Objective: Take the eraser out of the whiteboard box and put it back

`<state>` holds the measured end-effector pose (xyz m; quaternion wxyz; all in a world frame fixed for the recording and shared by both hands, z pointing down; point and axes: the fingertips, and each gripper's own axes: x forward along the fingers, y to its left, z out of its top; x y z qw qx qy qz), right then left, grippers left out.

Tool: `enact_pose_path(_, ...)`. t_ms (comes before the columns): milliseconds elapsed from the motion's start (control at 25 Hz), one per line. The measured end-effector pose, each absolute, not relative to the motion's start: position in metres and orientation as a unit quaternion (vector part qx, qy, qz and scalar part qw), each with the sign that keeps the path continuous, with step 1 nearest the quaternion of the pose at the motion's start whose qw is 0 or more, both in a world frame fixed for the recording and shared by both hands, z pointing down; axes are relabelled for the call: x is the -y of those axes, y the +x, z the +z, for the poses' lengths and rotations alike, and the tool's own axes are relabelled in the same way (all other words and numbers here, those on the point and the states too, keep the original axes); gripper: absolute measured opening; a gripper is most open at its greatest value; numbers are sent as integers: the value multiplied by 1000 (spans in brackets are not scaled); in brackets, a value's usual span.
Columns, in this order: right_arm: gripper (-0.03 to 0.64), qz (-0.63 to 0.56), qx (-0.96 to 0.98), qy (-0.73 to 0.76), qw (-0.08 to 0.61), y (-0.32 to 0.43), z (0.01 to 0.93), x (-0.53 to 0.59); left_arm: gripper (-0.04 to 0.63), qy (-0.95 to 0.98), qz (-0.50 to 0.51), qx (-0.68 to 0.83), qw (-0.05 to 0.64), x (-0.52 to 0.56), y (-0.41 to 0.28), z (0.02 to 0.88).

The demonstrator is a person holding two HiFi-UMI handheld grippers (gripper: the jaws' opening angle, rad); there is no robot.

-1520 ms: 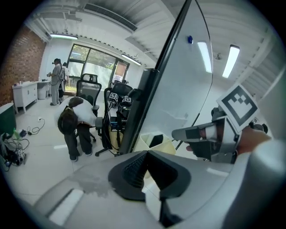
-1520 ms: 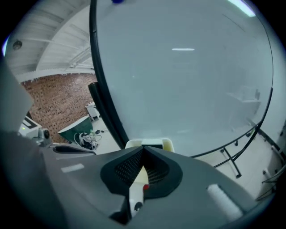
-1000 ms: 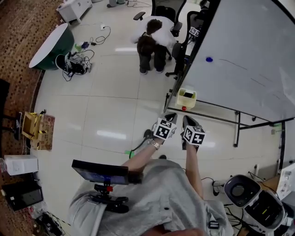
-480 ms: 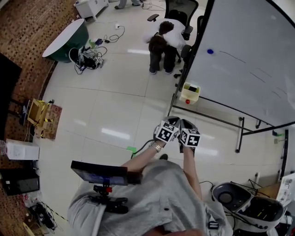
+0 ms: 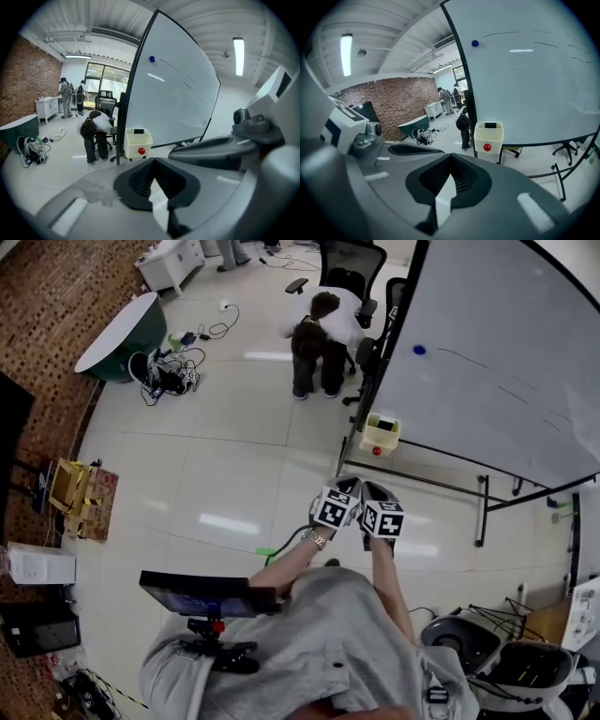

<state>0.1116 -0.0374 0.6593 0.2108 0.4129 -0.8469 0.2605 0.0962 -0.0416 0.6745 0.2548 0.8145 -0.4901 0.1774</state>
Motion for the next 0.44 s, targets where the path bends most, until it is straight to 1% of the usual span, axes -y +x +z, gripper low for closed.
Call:
enact_pose_path(240, 2, 271, 839, 423, 209, 121, 663, 43, 6, 821, 189, 480, 243, 44, 105, 673)
enact_pose_path(440, 2, 265, 853, 403, 200, 109, 649, 39, 6, 819, 185, 487, 242, 46, 94, 673)
